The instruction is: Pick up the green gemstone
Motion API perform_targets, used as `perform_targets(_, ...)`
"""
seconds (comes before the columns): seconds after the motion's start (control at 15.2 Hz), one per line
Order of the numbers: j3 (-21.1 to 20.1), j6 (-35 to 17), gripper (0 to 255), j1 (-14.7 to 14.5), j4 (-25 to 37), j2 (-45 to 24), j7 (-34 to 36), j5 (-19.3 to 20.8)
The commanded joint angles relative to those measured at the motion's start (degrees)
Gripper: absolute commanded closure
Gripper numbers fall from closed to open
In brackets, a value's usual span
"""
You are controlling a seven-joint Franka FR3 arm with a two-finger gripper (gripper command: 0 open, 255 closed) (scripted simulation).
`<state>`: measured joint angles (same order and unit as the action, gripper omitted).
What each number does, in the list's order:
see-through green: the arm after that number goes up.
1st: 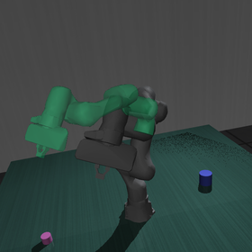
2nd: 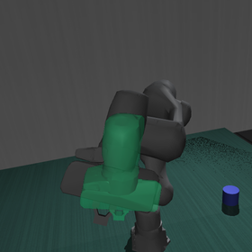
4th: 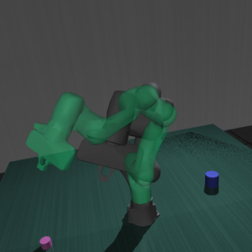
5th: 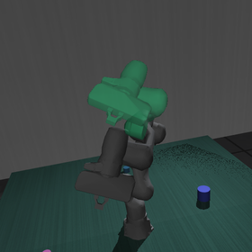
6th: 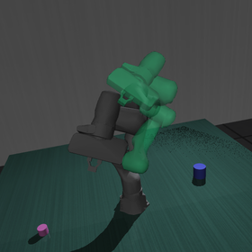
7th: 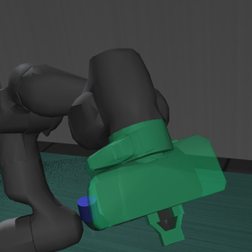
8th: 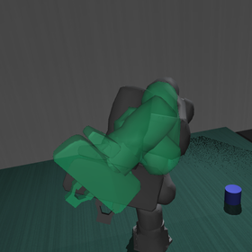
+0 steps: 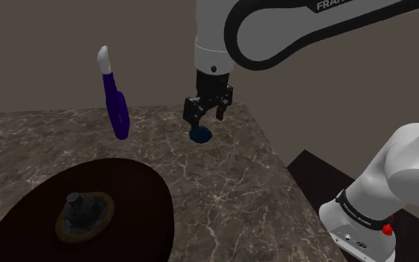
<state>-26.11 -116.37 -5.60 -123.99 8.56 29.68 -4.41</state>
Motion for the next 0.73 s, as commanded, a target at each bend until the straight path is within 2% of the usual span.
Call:
perform_targets(0.0,-0.8,-1.1,0,-0.3,0.8,-2.0,1.6,0.6)
perform_targets(0.53,-1.2,-6.2,0,-0.4,-2.4,-4.1,2.3,1.5)
perform_targets(0.59,-1.2,-6.1,255,-0.4,-2.3,-4.0,2.3,1.4)
perform_targets(0.66,-1.2,-6.1,255,-0.4,-2.3,-4.0,2.3,1.4)
